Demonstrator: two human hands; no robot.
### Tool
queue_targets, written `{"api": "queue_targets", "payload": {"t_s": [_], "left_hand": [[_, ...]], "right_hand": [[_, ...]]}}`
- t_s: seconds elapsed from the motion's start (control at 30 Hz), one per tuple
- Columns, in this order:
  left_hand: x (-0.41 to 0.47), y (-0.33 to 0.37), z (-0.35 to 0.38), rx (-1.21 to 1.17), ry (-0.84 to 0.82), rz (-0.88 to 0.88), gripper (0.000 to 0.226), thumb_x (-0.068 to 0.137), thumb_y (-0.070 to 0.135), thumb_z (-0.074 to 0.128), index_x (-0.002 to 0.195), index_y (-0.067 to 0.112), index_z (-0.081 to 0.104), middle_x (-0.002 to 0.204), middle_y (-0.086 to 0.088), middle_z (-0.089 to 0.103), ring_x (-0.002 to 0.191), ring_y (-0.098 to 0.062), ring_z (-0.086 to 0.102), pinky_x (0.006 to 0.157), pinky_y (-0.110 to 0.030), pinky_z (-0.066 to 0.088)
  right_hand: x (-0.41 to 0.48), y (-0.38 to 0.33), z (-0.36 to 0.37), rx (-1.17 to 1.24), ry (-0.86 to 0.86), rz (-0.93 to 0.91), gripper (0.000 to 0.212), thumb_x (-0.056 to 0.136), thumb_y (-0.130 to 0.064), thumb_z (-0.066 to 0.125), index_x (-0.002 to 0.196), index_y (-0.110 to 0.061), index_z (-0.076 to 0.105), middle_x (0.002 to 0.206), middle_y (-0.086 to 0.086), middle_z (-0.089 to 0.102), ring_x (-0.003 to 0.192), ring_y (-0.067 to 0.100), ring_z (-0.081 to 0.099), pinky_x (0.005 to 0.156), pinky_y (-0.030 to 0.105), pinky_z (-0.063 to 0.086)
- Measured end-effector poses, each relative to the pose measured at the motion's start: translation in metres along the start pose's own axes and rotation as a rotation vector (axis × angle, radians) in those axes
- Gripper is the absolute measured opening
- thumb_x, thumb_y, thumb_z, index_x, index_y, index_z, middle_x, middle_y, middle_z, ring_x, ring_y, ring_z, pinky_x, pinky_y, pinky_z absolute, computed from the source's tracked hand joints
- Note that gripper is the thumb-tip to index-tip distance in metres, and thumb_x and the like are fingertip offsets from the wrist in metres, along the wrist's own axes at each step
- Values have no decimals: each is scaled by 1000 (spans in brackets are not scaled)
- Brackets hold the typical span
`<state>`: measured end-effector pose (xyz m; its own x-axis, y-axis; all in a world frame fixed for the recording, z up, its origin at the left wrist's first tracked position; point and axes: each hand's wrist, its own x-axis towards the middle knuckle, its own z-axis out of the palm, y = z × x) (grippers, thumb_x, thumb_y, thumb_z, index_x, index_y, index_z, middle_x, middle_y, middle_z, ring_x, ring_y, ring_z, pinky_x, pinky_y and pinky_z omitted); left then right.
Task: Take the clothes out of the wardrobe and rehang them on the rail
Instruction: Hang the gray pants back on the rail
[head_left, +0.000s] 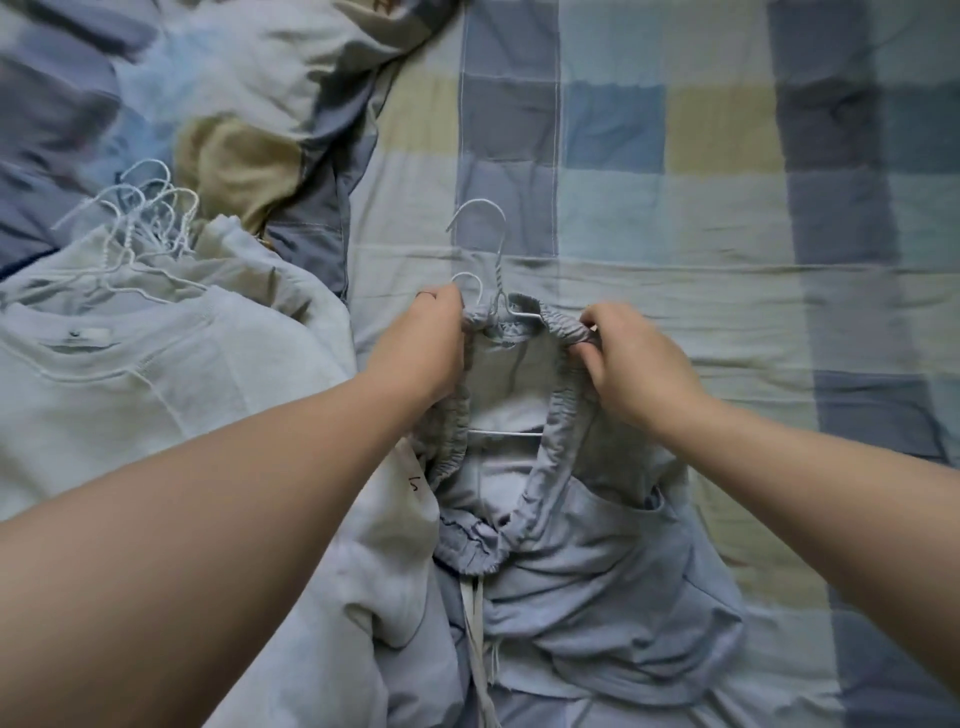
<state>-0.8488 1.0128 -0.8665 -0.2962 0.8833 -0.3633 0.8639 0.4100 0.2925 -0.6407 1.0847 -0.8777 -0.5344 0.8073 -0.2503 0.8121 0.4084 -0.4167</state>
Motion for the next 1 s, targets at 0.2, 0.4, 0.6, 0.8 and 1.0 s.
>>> {"api": "queue_targets", "payload": {"t_s": [0.2, 0.4, 0.6, 0.8, 1.0], "left_hand": [[-35, 46, -84, -62, 20, 108, 17, 98, 13, 48, 113, 6, 50, 117, -15, 53, 104, -34, 53, 74, -33, 33], [-104, 89, -165, -129, 10, 251, 16, 96, 11, 49, 111, 9, 51, 112, -12, 54, 102, -31, 52, 81, -39, 39], [-173, 126, -226, -200, 71, 379, 12, 96, 12, 54, 108, 9, 54, 107, -8, 55, 96, -29, 54, 80, -42, 44], [-233, 168, -270, -179, 118, 568, 11, 98, 13, 52, 107, 7, 55, 107, -11, 56, 96, -30, 54, 78, -44, 46], [-272, 171, -292, -149, 103, 618, 10, 101, 18, 50, 106, 11, 54, 108, -6, 54, 95, -25, 52, 76, -40, 45]], "right_hand": [[-44, -18, -93, -36, 81, -29, 14, 96, -27, 49, 105, -17, 54, 107, 4, 52, 96, 32, 54, 71, 43, 48], [-119, -47, -191, -30, 132, -25, 6, 94, -22, 54, 99, -19, 54, 101, 1, 51, 89, 31, 55, 66, 42, 48], [-212, -78, -253, -33, 189, 26, 5, 94, -19, 55, 96, -15, 55, 98, 3, 51, 84, 33, 56, 62, 42, 47], [-292, -95, -287, 27, 285, 143, 6, 93, -15, 55, 98, -14, 58, 99, 5, 53, 87, 34, 57, 69, 47, 49], [-335, -118, -289, 103, 324, 171, 12, 91, -13, 58, 102, -15, 62, 100, 5, 57, 91, 32, 59, 74, 47, 50]]}}
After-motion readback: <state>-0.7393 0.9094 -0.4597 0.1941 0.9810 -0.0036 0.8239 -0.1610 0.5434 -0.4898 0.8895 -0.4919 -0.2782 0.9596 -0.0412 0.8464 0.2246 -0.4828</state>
